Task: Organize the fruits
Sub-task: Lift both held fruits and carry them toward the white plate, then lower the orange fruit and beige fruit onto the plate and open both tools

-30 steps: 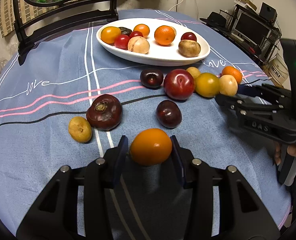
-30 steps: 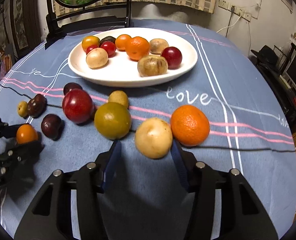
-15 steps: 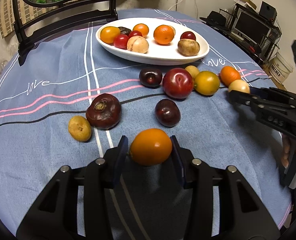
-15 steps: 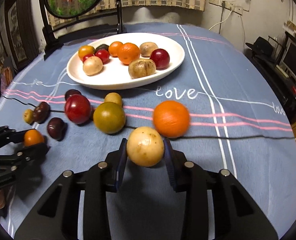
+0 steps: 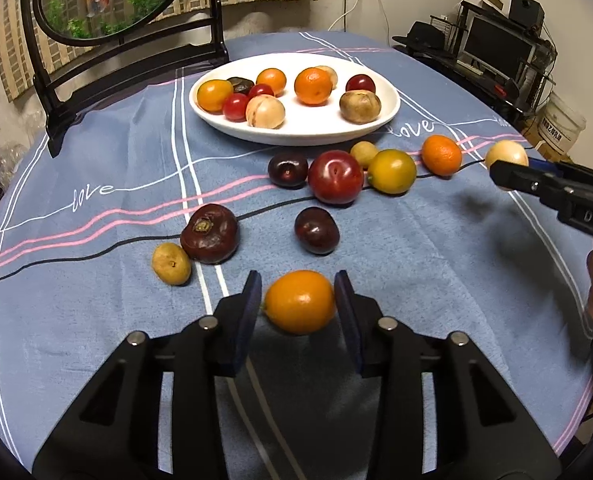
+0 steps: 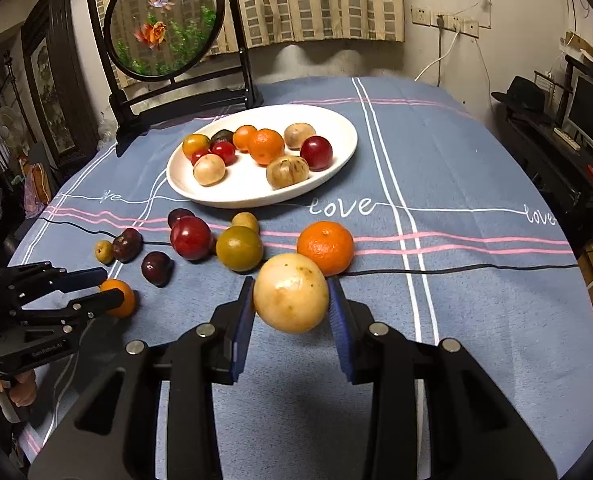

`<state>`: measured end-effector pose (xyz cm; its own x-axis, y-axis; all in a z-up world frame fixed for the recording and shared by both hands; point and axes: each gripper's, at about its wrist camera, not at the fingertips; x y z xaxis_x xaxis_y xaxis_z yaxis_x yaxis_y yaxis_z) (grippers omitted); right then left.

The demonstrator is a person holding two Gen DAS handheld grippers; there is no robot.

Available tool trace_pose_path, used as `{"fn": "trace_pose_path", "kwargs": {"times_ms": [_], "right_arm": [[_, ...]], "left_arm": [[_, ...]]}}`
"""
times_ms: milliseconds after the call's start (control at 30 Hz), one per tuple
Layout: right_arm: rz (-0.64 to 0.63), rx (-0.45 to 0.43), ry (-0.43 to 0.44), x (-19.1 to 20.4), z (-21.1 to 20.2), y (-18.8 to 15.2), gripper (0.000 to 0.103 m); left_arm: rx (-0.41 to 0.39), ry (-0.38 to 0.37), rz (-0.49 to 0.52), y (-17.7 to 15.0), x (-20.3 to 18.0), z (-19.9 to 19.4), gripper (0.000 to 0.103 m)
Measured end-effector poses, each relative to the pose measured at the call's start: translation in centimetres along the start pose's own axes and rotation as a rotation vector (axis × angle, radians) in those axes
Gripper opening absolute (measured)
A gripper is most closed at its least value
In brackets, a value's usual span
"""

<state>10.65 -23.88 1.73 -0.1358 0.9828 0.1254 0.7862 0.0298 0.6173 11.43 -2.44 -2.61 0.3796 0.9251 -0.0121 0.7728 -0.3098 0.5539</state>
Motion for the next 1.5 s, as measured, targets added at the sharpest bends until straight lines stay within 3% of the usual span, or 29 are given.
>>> {"fn": "trace_pose_path", "kwargs": {"times_ms": [133, 400, 567, 767, 1000, 1267, 1500], "right_arm": [[0.002, 0.004, 0.011, 0.1, 0.3, -0.3, 0.036], [0.01, 0.022, 0.027, 0.0, 1.1, -0.6, 0.036], [0.006, 0.018, 0.033, 0.0, 1.0, -0.6, 0.036], [-0.017, -0.014, 0.047, 0.5, 0.0, 0.7, 0.036], [-0.085, -0.085, 0.072, 2.3, -1.7, 4.2, 0.036], [-0.158, -0.1, 0.082, 4.3, 0.9, 8.8, 0.036], [-0.178, -0.033, 0.043, 4.1, 6.7, 12.1, 0.036]], "left_arm": [[0.056, 0.018, -0.013, -0.5, 0.4, 2.0, 0.051], [0.019, 0.041, 0.01, -0.7, 0.1, 2.1, 0.043], [-0.021, 0.009, 0.024, 0.1, -0.5, -0.1, 0.043], [-0.092, -0.007, -0.002, 3.4, 0.1, -3.8, 0.044], [-0.122, 0.005, -0.03, 7.7, 0.7, -4.4, 0.044], [-0.109, 0.037, -0.051, 13.2, 1.6, -0.7, 0.044], [-0.052, 0.072, -0.105, 17.2, 4.0, 4.6, 0.044]]}}
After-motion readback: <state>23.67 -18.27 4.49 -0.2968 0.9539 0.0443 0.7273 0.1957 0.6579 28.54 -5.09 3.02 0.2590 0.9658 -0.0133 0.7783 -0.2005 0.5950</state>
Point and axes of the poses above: each gripper's, at about its wrist camera, not at the fingertips, and z roughly the way its jaws point, x to its left, y to its top, and after that the axes turned 3 degrees about x, right-handed
